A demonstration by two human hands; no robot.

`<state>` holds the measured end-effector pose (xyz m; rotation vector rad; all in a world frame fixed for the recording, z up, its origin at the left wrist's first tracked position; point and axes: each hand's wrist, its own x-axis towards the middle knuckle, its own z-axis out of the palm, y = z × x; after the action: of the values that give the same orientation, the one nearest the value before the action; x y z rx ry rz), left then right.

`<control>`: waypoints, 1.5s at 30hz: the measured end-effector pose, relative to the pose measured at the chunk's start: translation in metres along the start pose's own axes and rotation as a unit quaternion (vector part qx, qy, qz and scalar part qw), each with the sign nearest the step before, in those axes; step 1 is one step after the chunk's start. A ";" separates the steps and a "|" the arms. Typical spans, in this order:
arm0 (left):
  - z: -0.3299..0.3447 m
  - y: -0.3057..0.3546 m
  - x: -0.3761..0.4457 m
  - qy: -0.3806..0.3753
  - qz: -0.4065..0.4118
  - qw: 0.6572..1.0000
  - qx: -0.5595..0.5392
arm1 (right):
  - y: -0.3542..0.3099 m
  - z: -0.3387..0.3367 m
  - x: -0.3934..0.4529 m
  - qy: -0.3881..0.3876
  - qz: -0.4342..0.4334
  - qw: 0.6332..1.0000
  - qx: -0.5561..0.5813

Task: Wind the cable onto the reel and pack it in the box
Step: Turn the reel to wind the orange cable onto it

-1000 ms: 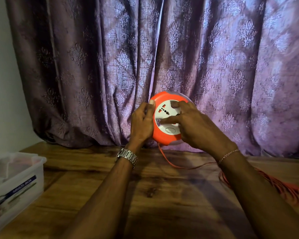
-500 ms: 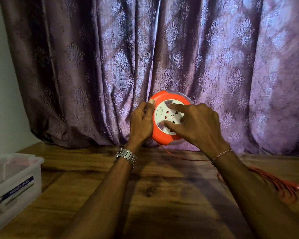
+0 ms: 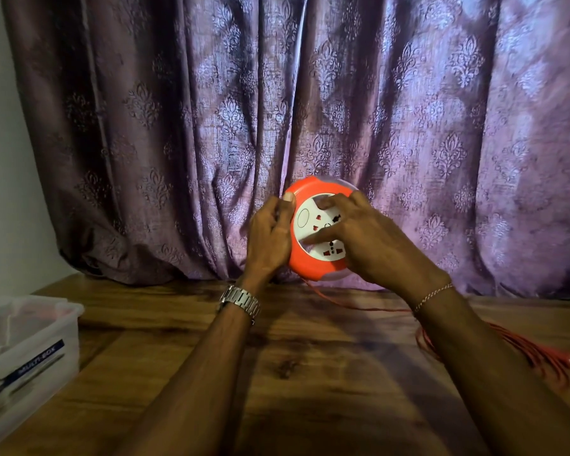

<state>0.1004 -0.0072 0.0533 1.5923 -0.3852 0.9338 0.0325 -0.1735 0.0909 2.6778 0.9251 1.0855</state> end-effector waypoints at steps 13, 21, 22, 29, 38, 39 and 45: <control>0.002 -0.007 0.001 -0.011 0.010 1.000 -0.006 | -0.003 0.010 -0.003 0.151 0.169 0.974 -0.018; 0.000 -0.005 0.002 0.001 0.020 1.000 0.011 | 0.002 -0.003 -0.001 0.147 0.069 0.987 0.015; -0.001 -0.004 0.002 0.003 0.020 1.000 0.012 | 0.005 -0.003 -0.001 0.124 0.044 0.991 0.030; -0.001 -0.001 0.001 -0.005 0.016 1.000 0.002 | 0.001 -0.001 0.000 -0.007 0.013 1.000 0.017; -0.001 0.000 0.001 0.004 0.019 1.000 0.001 | 0.000 0.009 -0.004 0.114 0.108 0.987 -0.028; -0.001 0.000 0.001 0.004 0.018 1.000 0.000 | -0.001 0.009 -0.004 0.123 0.126 0.984 -0.026; 0.000 0.002 0.001 -0.003 0.012 1.000 0.005 | -0.002 0.008 0.000 0.161 0.156 0.974 -0.029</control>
<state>0.0996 -0.0071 0.0554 1.6019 -0.4049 0.9509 0.0366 -0.1716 0.0846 2.7072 0.5037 1.6221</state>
